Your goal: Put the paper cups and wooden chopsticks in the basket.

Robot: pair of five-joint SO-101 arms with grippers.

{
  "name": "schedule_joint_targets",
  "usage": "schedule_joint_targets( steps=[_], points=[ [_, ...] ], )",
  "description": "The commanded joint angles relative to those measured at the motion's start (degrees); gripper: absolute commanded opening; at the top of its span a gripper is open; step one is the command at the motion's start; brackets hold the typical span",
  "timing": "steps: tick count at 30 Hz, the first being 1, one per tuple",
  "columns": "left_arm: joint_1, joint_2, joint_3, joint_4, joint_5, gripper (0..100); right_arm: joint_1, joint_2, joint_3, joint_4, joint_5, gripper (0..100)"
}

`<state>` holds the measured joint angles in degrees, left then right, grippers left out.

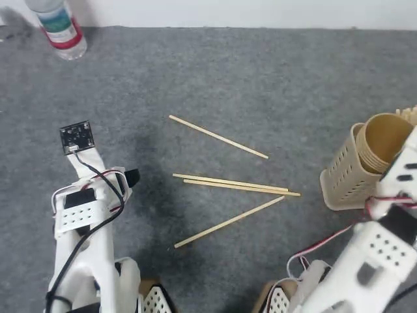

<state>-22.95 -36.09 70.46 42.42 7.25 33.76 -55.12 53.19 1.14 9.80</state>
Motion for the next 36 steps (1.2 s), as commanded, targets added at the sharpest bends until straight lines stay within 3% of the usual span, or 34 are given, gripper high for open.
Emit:
schedule_joint_targets(
  steps=[1,8,15,25,29,36],
  points=[
    [0.4,-0.4,-0.3,-0.9,0.6,30,-0.6,-3.7,1.1,-2.6,1.9,0.8],
    [0.4,-0.4,-0.3,-0.7,0.6,30,-0.3,-4.0,1.1,-2.6,2.1,1.7],
    [0.4,-0.4,-0.3,-0.7,0.6,30,0.6,-4.3,1.1,-0.1,2.0,24.4],
    [0.4,-0.4,-0.3,-0.7,0.6,30,0.2,-4.4,0.7,0.8,2.1,22.0],
    [0.4,-0.4,-0.3,-0.8,0.6,30,-6.8,-3.2,-12.0,20.1,4.7,22.0],
    [0.4,-0.4,-0.3,-0.6,0.6,30,-34.3,10.1,-42.4,53.8,16.4,22.0]
  ],
)
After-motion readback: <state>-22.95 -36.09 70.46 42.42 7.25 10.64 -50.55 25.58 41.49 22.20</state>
